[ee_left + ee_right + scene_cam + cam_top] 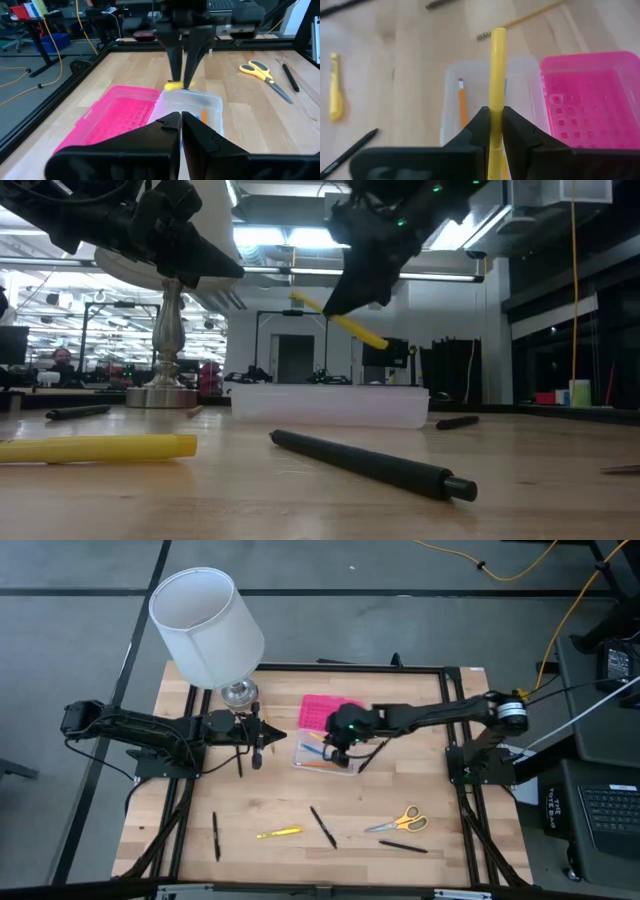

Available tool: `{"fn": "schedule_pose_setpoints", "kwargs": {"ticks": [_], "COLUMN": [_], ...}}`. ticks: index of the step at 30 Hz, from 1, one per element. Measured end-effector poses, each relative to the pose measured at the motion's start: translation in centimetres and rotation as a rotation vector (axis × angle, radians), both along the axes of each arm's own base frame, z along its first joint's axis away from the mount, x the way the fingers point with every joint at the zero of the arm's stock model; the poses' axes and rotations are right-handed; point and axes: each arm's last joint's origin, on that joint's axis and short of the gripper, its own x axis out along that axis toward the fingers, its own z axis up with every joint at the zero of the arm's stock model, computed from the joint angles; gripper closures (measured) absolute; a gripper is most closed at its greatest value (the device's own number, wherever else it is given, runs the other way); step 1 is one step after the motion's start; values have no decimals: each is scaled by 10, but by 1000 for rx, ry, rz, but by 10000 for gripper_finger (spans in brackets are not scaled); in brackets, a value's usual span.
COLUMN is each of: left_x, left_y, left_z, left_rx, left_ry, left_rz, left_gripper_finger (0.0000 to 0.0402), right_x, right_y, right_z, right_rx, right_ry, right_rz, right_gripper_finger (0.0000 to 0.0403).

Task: Pick & place school supplies into a supply box
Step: Put the yellow pen into the transparent supply box

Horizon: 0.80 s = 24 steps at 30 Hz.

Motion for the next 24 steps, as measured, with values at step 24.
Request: {"fn": "schedule_pose_setpoints", "kwargs": {"ticks": [24], "left_x": [0], "left_y": [0], "left_z": [0], "left_rx": [0], "left_ry": [0], "left_rz": [0], "left_gripper_finger": [394], "right_x": [9], "right_y": [-2], "right_z": [-19], "right_rx": [-23], "right_ry": [169], "right_rz": [39], "right_gripper_finger": [357]}}
